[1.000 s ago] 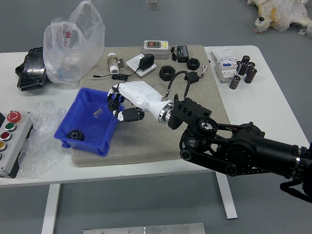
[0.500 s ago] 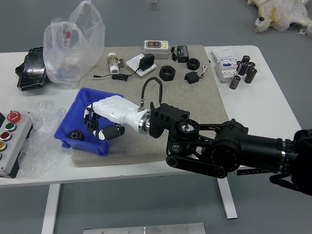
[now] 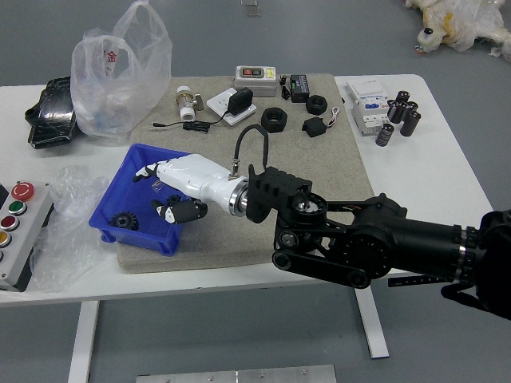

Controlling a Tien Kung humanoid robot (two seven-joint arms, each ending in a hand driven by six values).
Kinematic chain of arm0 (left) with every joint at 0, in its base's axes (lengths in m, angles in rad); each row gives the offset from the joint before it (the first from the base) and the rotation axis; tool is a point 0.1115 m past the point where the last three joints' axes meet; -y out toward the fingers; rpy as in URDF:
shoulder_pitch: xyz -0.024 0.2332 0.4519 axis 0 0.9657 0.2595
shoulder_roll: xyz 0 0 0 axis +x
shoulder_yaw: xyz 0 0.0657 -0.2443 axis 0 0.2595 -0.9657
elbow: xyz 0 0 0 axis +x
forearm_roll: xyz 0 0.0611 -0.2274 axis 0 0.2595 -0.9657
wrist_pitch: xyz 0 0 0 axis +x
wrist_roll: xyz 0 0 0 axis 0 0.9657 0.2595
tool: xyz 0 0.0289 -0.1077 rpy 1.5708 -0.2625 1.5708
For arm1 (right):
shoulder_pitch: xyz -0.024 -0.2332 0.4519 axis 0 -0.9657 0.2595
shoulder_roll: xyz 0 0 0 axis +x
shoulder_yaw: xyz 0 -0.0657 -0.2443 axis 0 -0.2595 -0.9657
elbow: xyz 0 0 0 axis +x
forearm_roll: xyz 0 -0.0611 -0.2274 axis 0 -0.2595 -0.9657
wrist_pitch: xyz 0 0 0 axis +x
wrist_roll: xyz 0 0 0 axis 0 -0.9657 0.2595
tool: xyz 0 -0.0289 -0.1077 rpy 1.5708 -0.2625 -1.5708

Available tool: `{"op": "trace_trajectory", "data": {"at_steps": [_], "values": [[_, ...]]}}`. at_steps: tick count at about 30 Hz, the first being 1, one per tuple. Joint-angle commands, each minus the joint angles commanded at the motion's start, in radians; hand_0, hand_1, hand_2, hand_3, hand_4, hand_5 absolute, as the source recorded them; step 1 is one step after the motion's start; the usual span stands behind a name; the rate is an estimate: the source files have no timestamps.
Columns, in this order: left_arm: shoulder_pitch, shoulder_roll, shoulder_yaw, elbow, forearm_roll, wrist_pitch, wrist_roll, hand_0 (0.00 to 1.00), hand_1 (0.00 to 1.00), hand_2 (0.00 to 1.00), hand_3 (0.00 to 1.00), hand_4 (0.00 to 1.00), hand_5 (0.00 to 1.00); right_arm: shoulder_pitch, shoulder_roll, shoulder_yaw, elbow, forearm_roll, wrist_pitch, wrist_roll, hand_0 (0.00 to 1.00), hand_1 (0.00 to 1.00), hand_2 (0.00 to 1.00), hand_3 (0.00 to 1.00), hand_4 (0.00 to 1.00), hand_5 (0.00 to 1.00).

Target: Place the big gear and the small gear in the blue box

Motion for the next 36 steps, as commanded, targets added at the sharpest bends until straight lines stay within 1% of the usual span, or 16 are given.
{"op": "trace_trajectory", "data": {"at_steps": [1,5,6,7,12,13,18,19,21,22,23,28,30,31,33,36], "values": [[0.0,0.0,0.0,0.0,0.0,0.0,0.0,0.65,0.592,0.568,0.658,0.68,0.363,-0.006,-0.005,0.007,-0.002,0.002,-0.005,0.001,0.545,0.837,0.875,0.881,0.533,0.248],[0.002,-0.001,0.0,0.001,0.0,0.001,-0.001,0.65,0.592,0.568,0.658,0.68,0.363,-0.039,-0.028,0.05,-0.011,0.016,-0.025,0.005,0.545,0.837,0.875,0.881,0.533,0.248],[0.002,-0.001,0.0,0.001,0.0,0.001,-0.001,0.65,0.592,0.568,0.658,0.68,0.363,-0.055,-0.037,0.069,-0.013,0.022,-0.031,0.009,0.545,0.837,0.875,0.881,0.533,0.248],[0.003,-0.002,0.001,0.001,-0.002,0.001,-0.001,0.65,0.592,0.568,0.657,0.68,0.363,-0.071,-0.047,0.088,-0.016,0.027,-0.039,0.013,0.536,0.823,0.856,0.858,0.538,0.244],[0.006,-0.005,0.006,0.002,-0.011,0.004,-0.004,0.65,0.592,0.568,0.657,0.68,0.363,-0.168,-0.093,0.201,-0.017,0.064,-0.077,0.057,0.536,0.823,0.856,0.858,0.538,0.244],[0.007,-0.006,0.006,0.002,-0.012,0.005,-0.004,0.65,0.593,0.568,0.657,0.68,0.362,-0.187,-0.101,0.226,-0.015,0.078,-0.086,0.073,0.481,0.744,0.78,0.743,0.542,0.256],[0.009,-0.009,0.012,0.003,-0.022,0.008,-0.008,0.65,0.593,0.568,0.657,0.68,0.362,-0.3,-0.141,0.384,0.011,0.19,-0.123,0.178,0.481,0.744,0.78,0.743,0.542,0.256],[0.008,-0.01,0.013,0.003,-0.023,0.008,-0.009,0.65,0.593,0.568,0.657,0.68,0.363,-0.32,-0.15,0.415,0.017,0.214,-0.125,0.198,0.447,0.674,0.698,0.674,0.539,0.258],[0.008,-0.011,0.017,0.004,-0.029,0.009,-0.012,0.65,0.593,0.568,0.657,0.68,0.363,-0.367,-0.171,0.483,0.033,0.27,-0.122,0.243,0.447,0.674,0.698,0.674,0.539,0.258],[0.007,-0.012,0.018,0.004,-0.03,0.01,-0.014,0.65,0.593,0.568,0.657,0.68,0.363,-0.403,-0.185,0.531,0.044,0.312,-0.115,0.277,0.447,0.674,0.698,0.674,0.539,0.258],[0.008,-0.012,0.019,0.005,-0.031,0.01,-0.015,0.65,0.593,0.568,0.657,0.68,0.363,-0.423,-0.192,0.558,0.049,0.337,-0.109,0.294,0.447,0.674,0.698,0.674,0.539,0.258],[0.013,-0.015,0.027,0.006,-0.043,0.013,-0.02,0.65,0.594,0.568,0.657,0.68,0.363,-0.561,-0.226,0.725,0.076,0.493,-0.05,0.402,0.445,0.666,0.688,0.666,0.546,0.257],[0.016,-0.016,0.028,0.006,-0.043,0.014,-0.02,0.65,0.594,0.568,0.657,0.68,0.363,-0.606,-0.233,0.775,0.083,0.541,-0.032,0.431,0.445,0.666,0.688,0.666,0.546,0.257],[0.017,-0.017,0.027,0.006,-0.042,0.014,-0.02,0.65,0.594,0.568,0.657,0.68,0.363,-0.635,-0.237,0.805,0.085,0.572,-0.019,0.445,0.474,0.668,0.688,0.669,0.548,0.245],[0.017,-0.017,0.025,0.006,-0.038,0.013,-0.018,0.65,0.594,0.568,0.657,0.68,0.363,-0.69,-0.245,0.86,0.085,0.632,0.002,0.466,0.474,0.668,0.688,0.669,0.548,0.245],[0.014,-0.014,0.02,0.006,-0.03,0.01,-0.017,0.65,0.594,0.568,0.657,0.68,0.363,-0.753,-0.25,0.921,0.083,0.702,0.021,0.48,0.474,0.668,0.688,0.669,0.548,0.245]]}}
